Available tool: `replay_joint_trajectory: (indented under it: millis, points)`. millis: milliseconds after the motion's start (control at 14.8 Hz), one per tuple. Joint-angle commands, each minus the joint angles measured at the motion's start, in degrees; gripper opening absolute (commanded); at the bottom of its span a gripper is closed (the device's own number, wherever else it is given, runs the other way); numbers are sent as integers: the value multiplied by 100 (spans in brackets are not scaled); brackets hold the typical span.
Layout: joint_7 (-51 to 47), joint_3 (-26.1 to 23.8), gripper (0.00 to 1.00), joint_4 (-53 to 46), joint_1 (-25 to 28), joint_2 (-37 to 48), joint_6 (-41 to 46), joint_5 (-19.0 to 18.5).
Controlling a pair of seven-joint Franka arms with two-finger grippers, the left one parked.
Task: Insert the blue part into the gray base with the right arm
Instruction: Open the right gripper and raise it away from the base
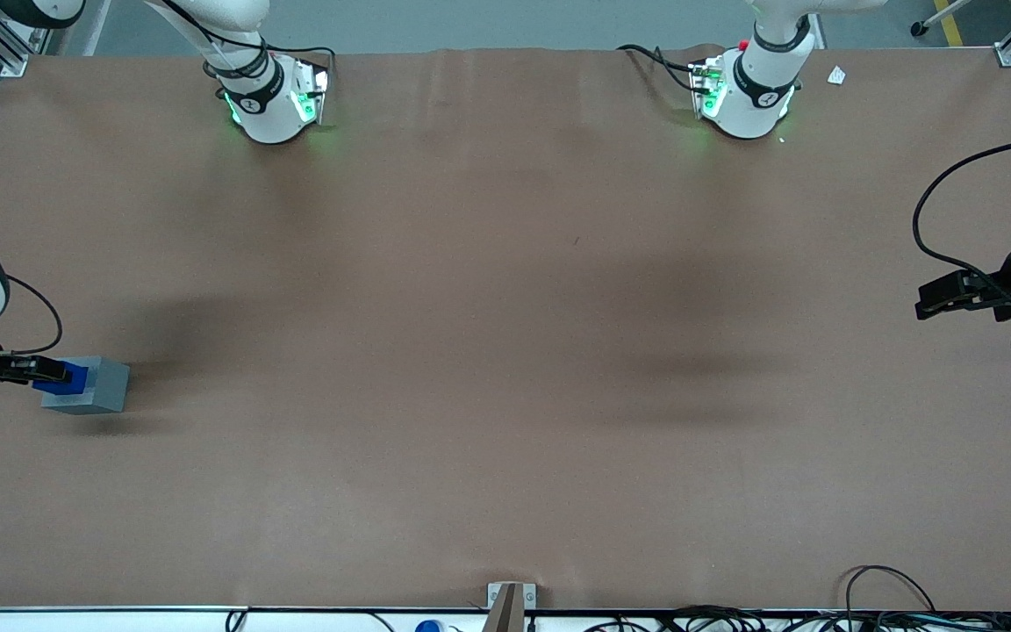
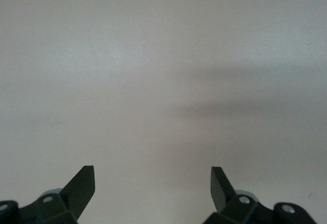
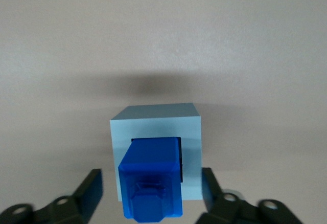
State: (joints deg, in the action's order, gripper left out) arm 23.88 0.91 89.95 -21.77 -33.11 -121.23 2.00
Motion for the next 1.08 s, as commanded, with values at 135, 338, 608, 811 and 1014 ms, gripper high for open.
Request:
replay_joint_trajectory:
  millis: [135, 338, 608, 811, 1014]
  points:
    - [-59, -108, 100, 67, 224, 770, 406, 11]
    - [-68, -117, 100, 93, 479, 1305, 653, 230]
    - [-944, -108, 100, 111, 1015, 1904, 1100, 266]
    - [-1446, -108, 100, 128, 1332, 2220, 1373, 257]
    - [-1843, -108, 100, 216, 1526, 2563, 1611, 248]
